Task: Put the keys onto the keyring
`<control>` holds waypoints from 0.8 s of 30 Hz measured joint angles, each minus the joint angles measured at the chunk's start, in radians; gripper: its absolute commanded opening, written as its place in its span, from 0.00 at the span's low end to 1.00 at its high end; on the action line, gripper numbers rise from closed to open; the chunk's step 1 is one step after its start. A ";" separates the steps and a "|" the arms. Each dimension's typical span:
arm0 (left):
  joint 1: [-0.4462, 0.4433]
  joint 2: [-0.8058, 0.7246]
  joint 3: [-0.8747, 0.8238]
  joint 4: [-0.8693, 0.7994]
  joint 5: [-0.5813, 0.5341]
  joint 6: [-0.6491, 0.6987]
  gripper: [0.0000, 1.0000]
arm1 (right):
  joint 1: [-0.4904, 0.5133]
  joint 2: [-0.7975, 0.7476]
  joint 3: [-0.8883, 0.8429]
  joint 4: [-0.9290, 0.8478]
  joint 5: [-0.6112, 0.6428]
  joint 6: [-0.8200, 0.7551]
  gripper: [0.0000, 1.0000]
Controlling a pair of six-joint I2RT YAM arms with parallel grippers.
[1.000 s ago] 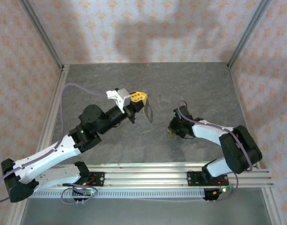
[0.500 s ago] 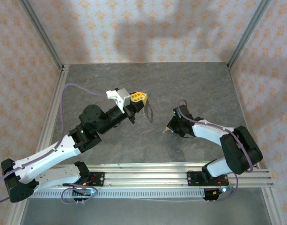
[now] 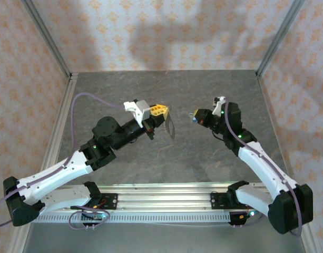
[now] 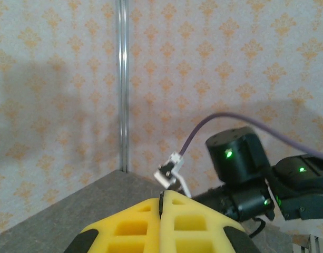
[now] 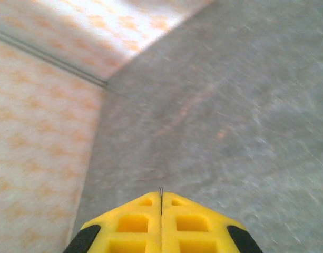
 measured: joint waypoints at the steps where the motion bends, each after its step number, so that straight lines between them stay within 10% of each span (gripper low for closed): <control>1: 0.000 0.002 0.003 -0.002 0.004 0.000 0.00 | -0.018 -0.015 0.000 0.021 -0.039 -0.008 0.00; 24: 0.000 0.097 0.166 -0.155 0.157 0.103 0.00 | -0.089 -0.199 0.056 0.306 -0.390 0.085 0.00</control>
